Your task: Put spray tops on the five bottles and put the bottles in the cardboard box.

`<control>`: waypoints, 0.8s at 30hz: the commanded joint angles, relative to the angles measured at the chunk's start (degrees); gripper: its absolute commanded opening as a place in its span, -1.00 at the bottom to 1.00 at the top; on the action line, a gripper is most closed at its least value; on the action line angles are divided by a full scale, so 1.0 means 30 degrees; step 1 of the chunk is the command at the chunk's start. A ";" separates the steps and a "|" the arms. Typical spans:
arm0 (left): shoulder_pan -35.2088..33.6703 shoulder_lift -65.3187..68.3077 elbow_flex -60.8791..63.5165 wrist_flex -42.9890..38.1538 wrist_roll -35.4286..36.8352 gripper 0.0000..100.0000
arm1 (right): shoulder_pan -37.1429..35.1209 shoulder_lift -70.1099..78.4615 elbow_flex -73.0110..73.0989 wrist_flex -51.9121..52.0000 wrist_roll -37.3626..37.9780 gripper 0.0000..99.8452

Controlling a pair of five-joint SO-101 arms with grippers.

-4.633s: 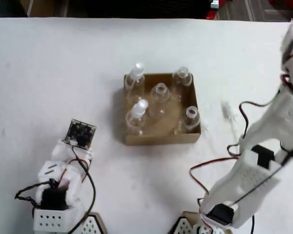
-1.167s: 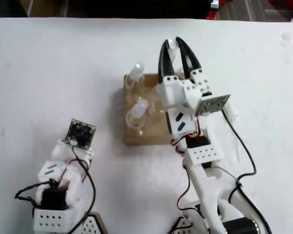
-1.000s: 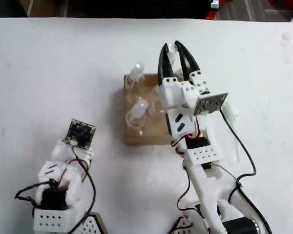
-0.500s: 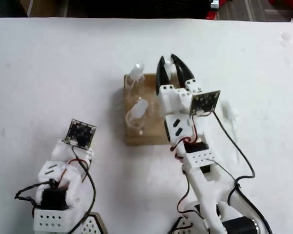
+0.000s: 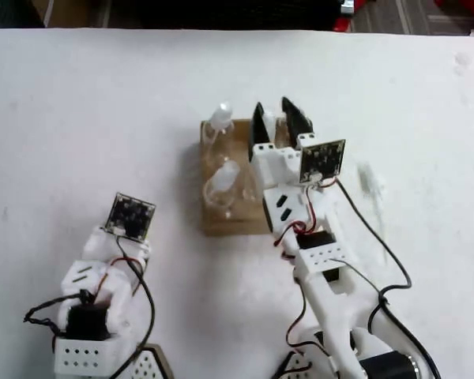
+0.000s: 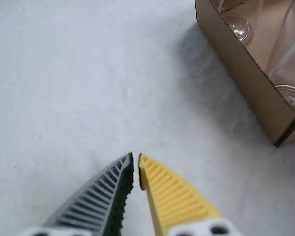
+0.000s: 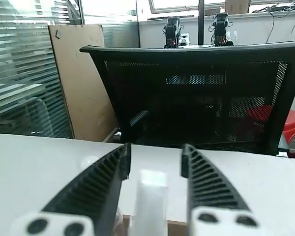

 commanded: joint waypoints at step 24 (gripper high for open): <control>0.0132 -0.0220 -0.0029 0.0059 -0.0176 -0.95 | 0.0161 -0.5465 -0.0264 0.3209 -0.0176 -0.75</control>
